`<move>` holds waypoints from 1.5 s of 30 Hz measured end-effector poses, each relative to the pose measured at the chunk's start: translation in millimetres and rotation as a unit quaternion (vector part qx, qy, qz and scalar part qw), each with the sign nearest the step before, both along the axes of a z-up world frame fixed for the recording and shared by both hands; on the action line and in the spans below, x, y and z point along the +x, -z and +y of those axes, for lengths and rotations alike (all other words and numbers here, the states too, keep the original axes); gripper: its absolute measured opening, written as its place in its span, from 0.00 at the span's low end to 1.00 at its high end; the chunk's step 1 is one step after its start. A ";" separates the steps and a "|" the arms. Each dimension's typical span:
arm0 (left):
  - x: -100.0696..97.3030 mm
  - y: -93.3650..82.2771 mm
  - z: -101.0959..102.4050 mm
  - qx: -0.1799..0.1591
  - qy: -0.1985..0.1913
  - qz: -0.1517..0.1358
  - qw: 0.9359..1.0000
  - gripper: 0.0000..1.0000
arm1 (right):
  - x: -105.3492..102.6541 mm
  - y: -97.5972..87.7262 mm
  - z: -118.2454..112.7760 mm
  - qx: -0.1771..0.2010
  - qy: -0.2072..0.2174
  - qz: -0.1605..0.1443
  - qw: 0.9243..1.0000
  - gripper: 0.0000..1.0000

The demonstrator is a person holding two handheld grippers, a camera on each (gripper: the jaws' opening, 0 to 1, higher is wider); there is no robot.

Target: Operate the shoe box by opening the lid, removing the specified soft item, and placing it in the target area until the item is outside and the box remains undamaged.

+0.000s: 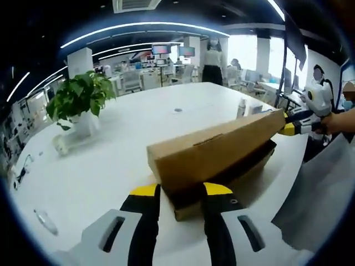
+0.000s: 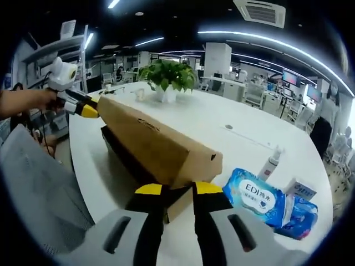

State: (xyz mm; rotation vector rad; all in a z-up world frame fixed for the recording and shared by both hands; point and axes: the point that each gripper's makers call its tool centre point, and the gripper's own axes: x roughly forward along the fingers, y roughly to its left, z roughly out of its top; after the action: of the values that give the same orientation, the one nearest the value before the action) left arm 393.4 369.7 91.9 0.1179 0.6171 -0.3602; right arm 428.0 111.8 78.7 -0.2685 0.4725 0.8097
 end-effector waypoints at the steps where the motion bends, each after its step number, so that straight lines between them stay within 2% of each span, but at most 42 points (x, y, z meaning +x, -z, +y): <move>1: -1.3 2.4 -1.1 0.003 0.003 0.002 1.000 0.33 | -1.8 2.5 0.8 -0.004 -0.004 0.000 1.000 0.21; 9: -6.9 19.3 -5.5 0.010 0.016 0.021 1.000 0.38 | -7.4 17.8 3.1 -0.020 -0.024 0.006 0.999 0.26; 19: -13.3 46.6 -9.5 0.036 0.030 0.052 0.998 0.40 | -14.0 44.0 5.4 -0.084 -0.058 -0.003 0.995 0.30; 30: -13.4 61.9 -8.6 0.026 0.021 0.066 0.997 0.41 | -12.5 58.2 4.8 -0.088 -0.055 0.015 0.995 0.31; 34: -15.1 58.6 -8.6 0.017 0.017 0.067 0.997 0.41 | -14.3 54.6 3.2 -0.084 -0.057 0.019 0.995 0.31; 40: -19.0 44.1 -9.1 0.016 0.028 0.052 0.998 0.42 | -16.9 41.0 1.8 -0.075 -0.058 0.016 0.995 0.33; 45: -13.7 33.8 -7.9 0.017 0.036 0.035 0.999 0.40 | -10.7 31.3 6.2 -0.062 -0.055 0.008 0.997 0.33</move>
State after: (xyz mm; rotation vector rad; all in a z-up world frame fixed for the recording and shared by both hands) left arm 379.7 361.8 58.1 0.1604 0.6902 -0.4248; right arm 417.4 118.0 47.4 -0.4062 0.5270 0.8922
